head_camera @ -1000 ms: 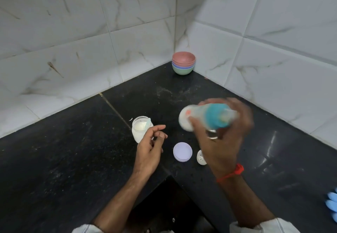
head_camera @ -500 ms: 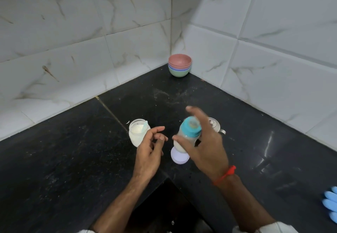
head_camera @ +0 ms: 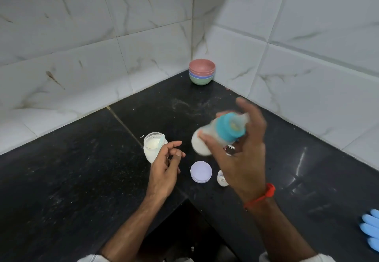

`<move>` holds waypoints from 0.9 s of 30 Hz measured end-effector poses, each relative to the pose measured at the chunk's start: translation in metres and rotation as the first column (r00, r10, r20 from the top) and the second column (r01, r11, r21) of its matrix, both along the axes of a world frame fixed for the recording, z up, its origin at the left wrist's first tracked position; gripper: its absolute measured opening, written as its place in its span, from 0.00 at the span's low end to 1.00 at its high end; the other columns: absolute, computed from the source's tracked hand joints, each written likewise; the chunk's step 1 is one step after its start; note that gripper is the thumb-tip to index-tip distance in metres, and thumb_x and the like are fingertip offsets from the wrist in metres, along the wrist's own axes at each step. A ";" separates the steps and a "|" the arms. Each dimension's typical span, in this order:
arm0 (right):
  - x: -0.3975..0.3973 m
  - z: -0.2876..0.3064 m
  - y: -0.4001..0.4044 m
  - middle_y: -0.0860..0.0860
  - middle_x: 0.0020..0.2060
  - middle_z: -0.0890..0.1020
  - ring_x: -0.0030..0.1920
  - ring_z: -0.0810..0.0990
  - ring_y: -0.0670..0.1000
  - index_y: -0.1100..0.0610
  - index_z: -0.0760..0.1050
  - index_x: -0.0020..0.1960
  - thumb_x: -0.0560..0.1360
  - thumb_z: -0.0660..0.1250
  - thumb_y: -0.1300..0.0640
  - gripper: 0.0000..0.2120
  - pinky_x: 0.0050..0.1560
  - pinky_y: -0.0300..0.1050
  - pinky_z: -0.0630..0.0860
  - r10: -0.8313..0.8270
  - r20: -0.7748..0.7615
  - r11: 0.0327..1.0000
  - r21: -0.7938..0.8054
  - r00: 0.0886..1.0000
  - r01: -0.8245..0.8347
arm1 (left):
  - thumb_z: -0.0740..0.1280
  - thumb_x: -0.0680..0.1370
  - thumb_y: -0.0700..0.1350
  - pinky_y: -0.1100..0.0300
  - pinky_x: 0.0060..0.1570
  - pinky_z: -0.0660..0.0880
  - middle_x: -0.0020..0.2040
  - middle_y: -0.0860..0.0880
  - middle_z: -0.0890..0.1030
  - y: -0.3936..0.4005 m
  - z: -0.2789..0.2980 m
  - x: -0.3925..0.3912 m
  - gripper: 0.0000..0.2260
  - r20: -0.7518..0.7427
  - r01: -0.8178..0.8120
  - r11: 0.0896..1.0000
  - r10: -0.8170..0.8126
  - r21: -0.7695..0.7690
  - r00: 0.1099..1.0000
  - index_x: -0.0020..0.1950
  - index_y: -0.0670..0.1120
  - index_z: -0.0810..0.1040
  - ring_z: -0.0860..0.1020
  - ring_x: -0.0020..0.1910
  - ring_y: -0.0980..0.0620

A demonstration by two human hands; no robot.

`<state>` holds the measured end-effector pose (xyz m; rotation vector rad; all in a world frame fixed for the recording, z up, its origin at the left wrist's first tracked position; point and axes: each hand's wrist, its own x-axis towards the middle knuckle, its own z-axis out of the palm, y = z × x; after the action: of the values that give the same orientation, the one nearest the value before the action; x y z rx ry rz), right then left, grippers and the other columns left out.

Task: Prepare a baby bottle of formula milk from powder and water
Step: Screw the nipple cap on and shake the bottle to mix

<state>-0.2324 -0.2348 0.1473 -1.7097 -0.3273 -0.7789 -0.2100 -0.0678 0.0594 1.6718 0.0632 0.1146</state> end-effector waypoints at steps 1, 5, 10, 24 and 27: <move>0.002 0.002 0.000 0.57 0.62 0.78 0.61 0.81 0.61 0.36 0.61 0.73 0.70 0.81 0.60 0.42 0.60 0.57 0.80 -0.014 0.053 0.999 0.047 0.998 0.012 | 0.63 0.84 0.40 0.63 0.36 0.76 0.47 0.52 0.84 -0.001 0.000 0.000 0.12 -0.004 -0.003 1.000 0.003 0.008 1.000 0.63 0.54 0.79 0.75 0.33 0.54; 0.013 -0.032 -0.001 0.29 0.61 0.73 0.62 0.77 0.43 0.34 0.64 0.70 0.70 0.81 0.57 0.39 0.65 0.55 0.76 0.024 -0.253 0.969 -0.232 0.967 -0.084 | 0.63 0.84 0.40 0.62 0.36 0.76 0.47 0.51 0.84 -0.004 0.001 -0.002 0.12 0.012 0.019 1.000 -0.019 0.001 1.000 0.63 0.53 0.79 0.76 0.35 0.55; 0.008 -0.017 -0.005 0.44 0.65 0.77 0.61 0.81 0.51 0.36 0.63 0.72 0.70 0.81 0.56 0.40 0.60 0.57 0.81 0.019 -0.156 0.997 -0.075 0.988 -0.031 | 0.63 0.84 0.39 0.63 0.36 0.75 0.47 0.51 0.83 -0.003 0.003 -0.001 0.12 0.016 0.012 1.000 -0.012 0.004 1.000 0.63 0.52 0.79 0.75 0.34 0.55; 0.008 -0.013 0.000 0.57 0.61 0.79 0.60 0.81 0.60 0.45 0.63 0.72 0.71 0.80 0.63 0.39 0.63 0.56 0.78 -0.103 0.076 0.995 0.000 0.992 0.103 | 0.65 0.84 0.43 0.53 0.45 0.83 0.52 0.57 0.85 -0.005 0.003 -0.002 0.10 -0.034 -0.013 1.000 0.012 -0.023 0.999 0.62 0.54 0.80 0.85 0.47 0.52; 0.015 -0.040 -0.005 0.47 0.66 0.76 0.64 0.76 0.47 0.39 0.63 0.74 0.73 0.78 0.57 0.37 0.68 0.52 0.74 0.009 -0.279 0.926 -0.360 0.960 -0.113 | 0.65 0.84 0.44 0.53 0.47 0.83 0.53 0.57 0.84 -0.007 0.003 -0.003 0.10 -0.027 0.003 1.000 -0.003 -0.017 1.000 0.62 0.56 0.80 0.85 0.49 0.53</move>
<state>-0.2173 -0.2401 0.1072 -2.1273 -0.3523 -0.4410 -0.2133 -0.0748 0.0625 1.6563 0.0822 0.0889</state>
